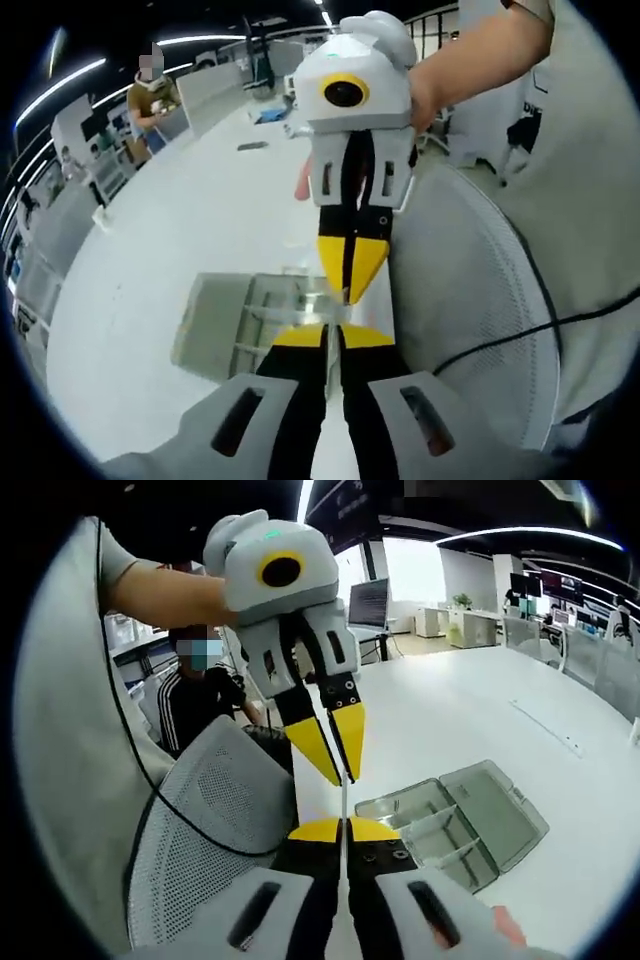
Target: Insert the divider into the dual guide fixture by aligning both edges with the guide slots and pushing it downward to the bottom, including one-sided entry, uneven engagement, binding, and posture correction.
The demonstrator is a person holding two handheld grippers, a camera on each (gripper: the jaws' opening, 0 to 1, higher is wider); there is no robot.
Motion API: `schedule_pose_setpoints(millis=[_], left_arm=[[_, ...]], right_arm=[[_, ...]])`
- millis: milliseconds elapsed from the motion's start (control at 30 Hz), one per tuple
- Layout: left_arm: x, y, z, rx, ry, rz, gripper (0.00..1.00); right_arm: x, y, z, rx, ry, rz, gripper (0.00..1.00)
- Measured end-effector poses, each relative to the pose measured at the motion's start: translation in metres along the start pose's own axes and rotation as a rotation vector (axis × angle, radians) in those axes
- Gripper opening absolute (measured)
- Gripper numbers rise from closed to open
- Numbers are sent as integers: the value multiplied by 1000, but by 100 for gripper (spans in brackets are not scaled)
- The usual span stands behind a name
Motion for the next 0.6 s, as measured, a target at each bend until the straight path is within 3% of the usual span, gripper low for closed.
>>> schedule_pose_setpoints(millis=[133, 233, 600], left_arm=[[0, 0, -1, -7, -3, -9, 1], [1, 0, -1, -16, -51, -13, 0], [4, 4, -2, -66, -59, -31, 0]], right_arm=[[0, 1, -1, -3, -11, 2, 0], [-1, 1, -1, -13, -32, 3, 0], [-4, 4, -5, -31, -74, 15, 0]])
Point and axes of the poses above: the point that each gripper's makers call its tool centre point, and the gripper's own axes: y roughly forward along the fingers, x roughly to its right, z roughly out of its top, the point moved 4 cm from there along -y, roughly backward along the fingers, and after that the axes turned 11 degrees about -y, right-handed, at the moved point
